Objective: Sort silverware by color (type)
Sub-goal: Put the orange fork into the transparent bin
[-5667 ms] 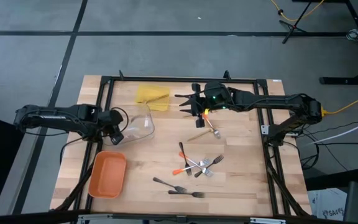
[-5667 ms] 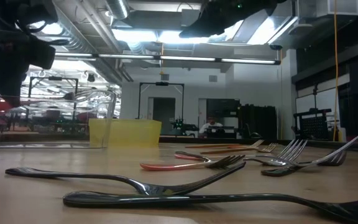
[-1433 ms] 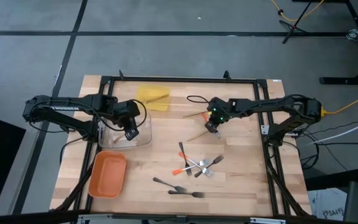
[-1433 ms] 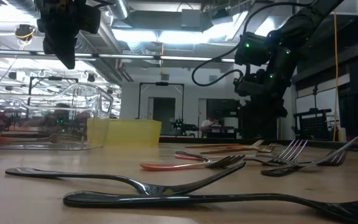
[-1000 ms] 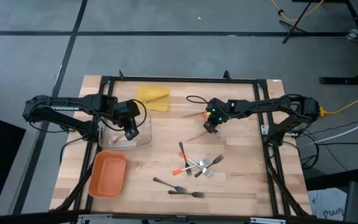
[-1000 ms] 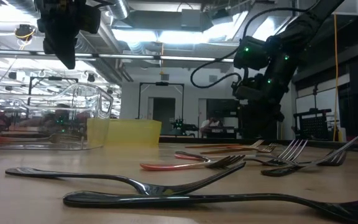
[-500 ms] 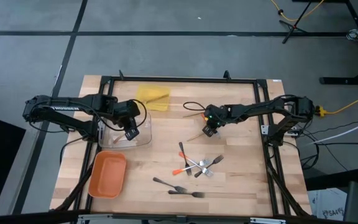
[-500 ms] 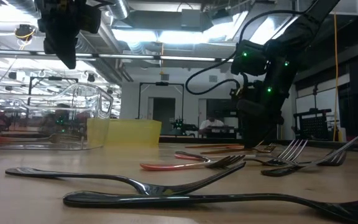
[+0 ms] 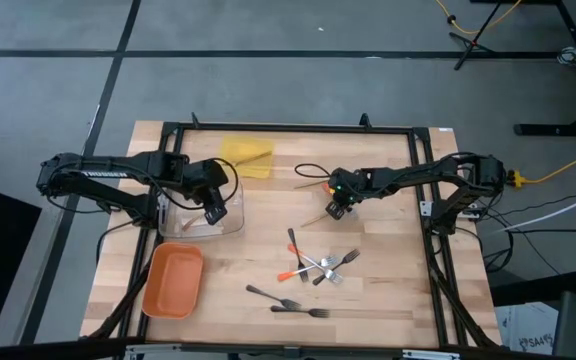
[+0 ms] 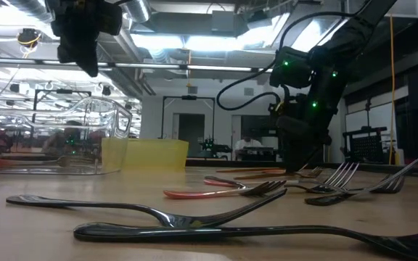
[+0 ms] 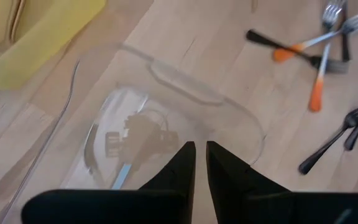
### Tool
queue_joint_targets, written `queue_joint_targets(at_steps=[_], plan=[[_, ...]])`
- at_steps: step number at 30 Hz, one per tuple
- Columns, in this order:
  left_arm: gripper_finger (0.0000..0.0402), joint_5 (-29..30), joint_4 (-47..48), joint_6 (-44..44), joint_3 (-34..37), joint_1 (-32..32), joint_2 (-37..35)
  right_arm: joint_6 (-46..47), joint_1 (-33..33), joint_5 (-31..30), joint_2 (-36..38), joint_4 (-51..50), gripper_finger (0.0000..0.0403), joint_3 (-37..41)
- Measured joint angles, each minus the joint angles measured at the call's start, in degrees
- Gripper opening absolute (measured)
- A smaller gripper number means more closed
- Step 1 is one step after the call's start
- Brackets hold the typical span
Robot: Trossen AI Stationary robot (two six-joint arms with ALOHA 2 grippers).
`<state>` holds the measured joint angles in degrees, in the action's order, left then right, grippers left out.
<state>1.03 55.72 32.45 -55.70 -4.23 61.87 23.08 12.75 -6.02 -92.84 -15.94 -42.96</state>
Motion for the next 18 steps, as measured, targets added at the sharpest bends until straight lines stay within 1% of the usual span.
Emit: queue_joint_targets(at_steps=[3,15,18], plan=[[0.0034,0.01,-1.93,-0.02,0.00,0.02,0.00,-0.01,0.02,-0.04,0.00,0.00,0.0006,0.00],[0.0033,0.01,-7.65,-0.09,0.00,0.00,0.00,-0.02,0.02,0.73,-0.02,-0.21,0.0003,-0.31],[0.0033,-0.01,-10.37,-0.13,0.00,0.01,0.00,-1.29,0.02,1.09,-0.15,-0.64,0.0002,-1.28]])
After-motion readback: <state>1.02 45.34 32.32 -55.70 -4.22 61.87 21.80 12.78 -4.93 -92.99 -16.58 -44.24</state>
